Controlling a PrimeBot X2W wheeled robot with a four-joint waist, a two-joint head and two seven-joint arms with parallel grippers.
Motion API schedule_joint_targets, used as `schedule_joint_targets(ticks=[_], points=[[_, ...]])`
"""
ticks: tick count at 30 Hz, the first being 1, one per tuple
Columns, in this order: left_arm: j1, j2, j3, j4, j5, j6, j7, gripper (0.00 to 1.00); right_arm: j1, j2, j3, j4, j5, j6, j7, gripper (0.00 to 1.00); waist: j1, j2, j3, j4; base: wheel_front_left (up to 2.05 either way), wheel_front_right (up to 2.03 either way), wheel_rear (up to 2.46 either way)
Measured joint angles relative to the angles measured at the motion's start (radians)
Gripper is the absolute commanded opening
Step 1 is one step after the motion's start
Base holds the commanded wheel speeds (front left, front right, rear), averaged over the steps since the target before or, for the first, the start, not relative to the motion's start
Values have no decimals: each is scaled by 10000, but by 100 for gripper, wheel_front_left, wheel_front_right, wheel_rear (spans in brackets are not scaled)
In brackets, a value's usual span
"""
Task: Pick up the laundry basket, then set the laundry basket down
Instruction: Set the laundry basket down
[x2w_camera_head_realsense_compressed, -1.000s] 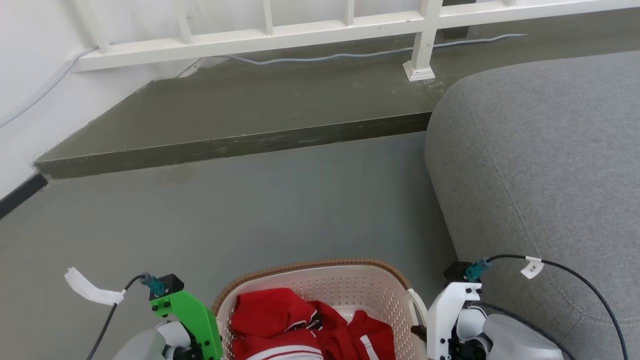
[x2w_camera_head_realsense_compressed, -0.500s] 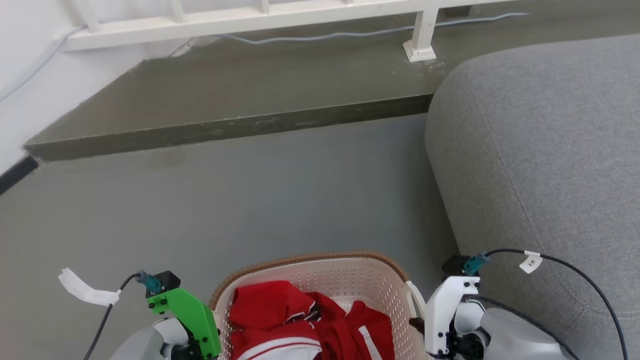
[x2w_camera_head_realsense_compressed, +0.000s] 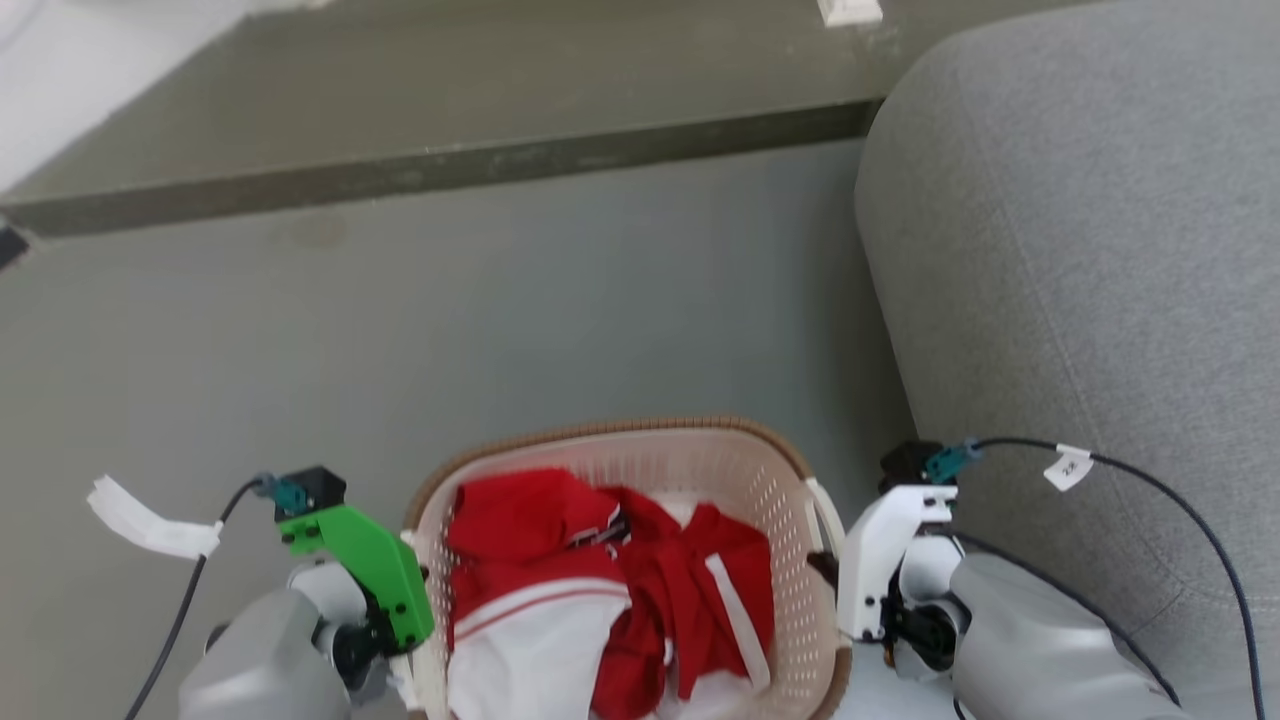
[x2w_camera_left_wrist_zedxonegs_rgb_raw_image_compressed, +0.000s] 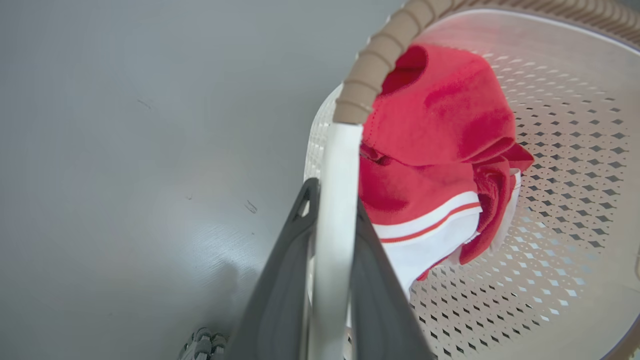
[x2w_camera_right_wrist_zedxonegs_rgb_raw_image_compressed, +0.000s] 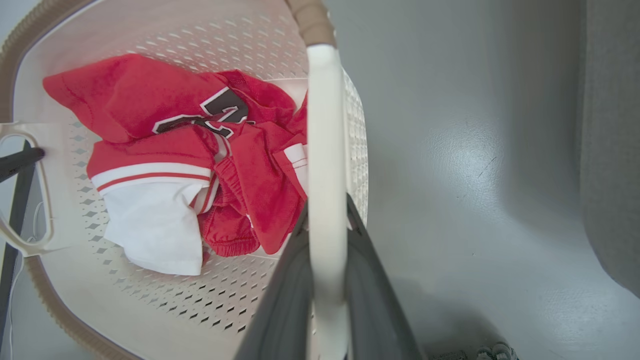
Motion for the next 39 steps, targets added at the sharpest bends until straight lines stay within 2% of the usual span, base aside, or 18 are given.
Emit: schedule_joint_targets(ticks=[8,24,39], points=[[-753,58,-29,-238,249,0,-663,0,-753,-2,-67,-40,-113,-242,-809,0,0,0,1007,28,0,0,0],[-2205,318,-46,-556,660,21,-1941,0,-2291,17,-113,-88,-642,-426,-2203,0,1,0,3113,100,0,0,0],[-3283,403,-29,-562,857,21,-2383,0,-3380,13,-240,84,-807,-533,-2913,0,1,0,4961,183,0,0,0]])
